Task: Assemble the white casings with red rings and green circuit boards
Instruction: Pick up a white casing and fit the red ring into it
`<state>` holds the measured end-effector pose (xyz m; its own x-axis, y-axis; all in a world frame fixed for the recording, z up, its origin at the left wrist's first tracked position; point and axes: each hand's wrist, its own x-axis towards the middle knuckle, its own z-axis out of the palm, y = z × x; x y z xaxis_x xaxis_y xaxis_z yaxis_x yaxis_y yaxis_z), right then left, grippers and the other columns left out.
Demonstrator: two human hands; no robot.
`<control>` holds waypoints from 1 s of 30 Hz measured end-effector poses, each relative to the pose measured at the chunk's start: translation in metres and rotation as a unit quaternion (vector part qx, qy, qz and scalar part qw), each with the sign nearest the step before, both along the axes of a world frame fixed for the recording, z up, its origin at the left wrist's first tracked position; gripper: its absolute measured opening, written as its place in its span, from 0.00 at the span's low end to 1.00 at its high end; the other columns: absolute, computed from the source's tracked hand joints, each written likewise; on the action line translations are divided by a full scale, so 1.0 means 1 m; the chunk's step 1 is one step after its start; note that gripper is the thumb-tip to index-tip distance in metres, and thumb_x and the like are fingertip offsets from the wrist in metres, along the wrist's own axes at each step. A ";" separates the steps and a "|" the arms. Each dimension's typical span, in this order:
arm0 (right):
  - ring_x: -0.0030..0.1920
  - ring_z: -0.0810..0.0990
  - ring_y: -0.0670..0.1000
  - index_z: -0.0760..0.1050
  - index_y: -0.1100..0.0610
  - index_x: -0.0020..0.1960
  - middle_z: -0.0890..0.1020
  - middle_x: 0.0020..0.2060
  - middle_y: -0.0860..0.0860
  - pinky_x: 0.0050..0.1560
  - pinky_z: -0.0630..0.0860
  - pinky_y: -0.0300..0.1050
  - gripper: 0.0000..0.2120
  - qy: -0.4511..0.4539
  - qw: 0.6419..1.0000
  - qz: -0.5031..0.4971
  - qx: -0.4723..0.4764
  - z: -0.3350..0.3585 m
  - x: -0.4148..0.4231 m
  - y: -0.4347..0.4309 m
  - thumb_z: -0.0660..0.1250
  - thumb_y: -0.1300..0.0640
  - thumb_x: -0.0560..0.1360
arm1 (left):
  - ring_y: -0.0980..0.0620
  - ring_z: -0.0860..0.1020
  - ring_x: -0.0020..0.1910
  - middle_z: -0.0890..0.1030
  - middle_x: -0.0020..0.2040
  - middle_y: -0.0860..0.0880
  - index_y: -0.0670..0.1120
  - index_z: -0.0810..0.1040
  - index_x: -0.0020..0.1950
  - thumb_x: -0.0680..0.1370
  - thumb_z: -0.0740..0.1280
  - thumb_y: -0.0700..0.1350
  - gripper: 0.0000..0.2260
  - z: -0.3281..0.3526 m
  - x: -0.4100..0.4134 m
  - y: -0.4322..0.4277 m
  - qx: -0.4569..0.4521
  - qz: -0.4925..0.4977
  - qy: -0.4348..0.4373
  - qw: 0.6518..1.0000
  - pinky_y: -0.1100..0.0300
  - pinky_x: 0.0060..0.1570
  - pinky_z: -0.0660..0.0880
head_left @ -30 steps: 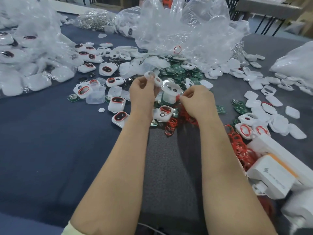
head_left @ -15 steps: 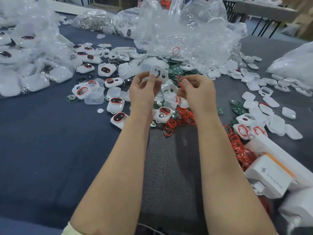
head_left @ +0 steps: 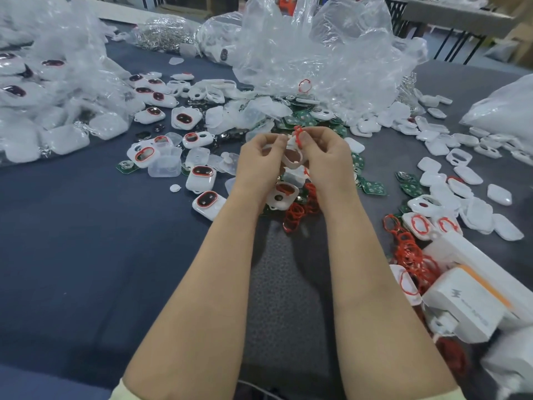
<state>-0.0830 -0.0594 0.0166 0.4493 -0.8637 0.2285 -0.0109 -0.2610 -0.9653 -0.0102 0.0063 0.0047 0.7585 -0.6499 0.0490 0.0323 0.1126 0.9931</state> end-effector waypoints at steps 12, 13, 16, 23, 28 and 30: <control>0.43 0.79 0.47 0.79 0.58 0.48 0.80 0.39 0.47 0.50 0.78 0.48 0.04 0.038 0.992 -0.053 -0.108 -0.006 0.009 0.015 0.65 0.61 0.77 | 0.54 0.77 0.32 0.77 0.36 0.45 0.39 0.75 0.43 0.81 0.61 0.35 0.08 0.007 0.003 -0.003 -0.172 0.048 0.326 0.928 0.69 0.34 0.79; 0.44 0.80 0.48 0.79 0.58 0.48 0.80 0.40 0.47 0.51 0.79 0.51 0.04 0.039 0.993 -0.048 -0.103 -0.007 0.010 0.015 0.65 0.62 0.77 | 0.56 0.78 0.30 0.78 0.33 0.45 0.39 0.75 0.43 0.80 0.62 0.36 0.07 0.007 0.004 -0.003 -0.178 0.035 0.330 0.926 0.68 0.33 0.78; 0.46 0.81 0.52 0.79 0.59 0.48 0.81 0.41 0.51 0.51 0.79 0.55 0.04 0.036 0.994 -0.049 -0.094 -0.008 0.010 0.015 0.64 0.62 0.77 | 0.59 0.79 0.28 0.81 0.29 0.49 0.40 0.77 0.42 0.78 0.65 0.34 0.05 0.006 0.003 -0.001 -0.164 0.003 0.294 0.942 0.69 0.35 0.78; 0.41 0.82 0.53 0.76 0.52 0.44 0.82 0.38 0.50 0.48 0.79 0.53 0.07 0.010 0.994 -0.061 -0.086 -0.007 0.007 0.015 0.64 0.62 0.77 | 0.56 0.76 0.41 0.80 0.41 0.51 0.45 0.79 0.49 0.77 0.69 0.46 0.05 -0.001 0.004 -0.003 -0.090 0.039 0.132 0.986 0.58 0.52 0.74; 0.42 0.82 0.53 0.76 0.57 0.47 0.81 0.40 0.50 0.49 0.80 0.54 0.04 0.004 0.994 -0.055 -0.098 -0.006 0.008 0.018 0.66 0.64 0.76 | 0.55 0.80 0.39 0.81 0.40 0.49 0.41 0.77 0.52 0.80 0.64 0.42 0.05 -0.001 0.005 -0.005 -0.114 0.032 0.170 0.978 0.62 0.45 0.78; 0.42 0.82 0.53 0.76 0.57 0.45 0.81 0.40 0.51 0.48 0.80 0.54 0.03 0.007 0.993 -0.059 -0.106 -0.006 0.008 0.018 0.67 0.63 0.75 | 0.53 0.80 0.40 0.81 0.41 0.48 0.38 0.76 0.57 0.81 0.62 0.42 0.09 -0.001 0.005 -0.005 -0.106 0.031 0.161 0.981 0.58 0.49 0.79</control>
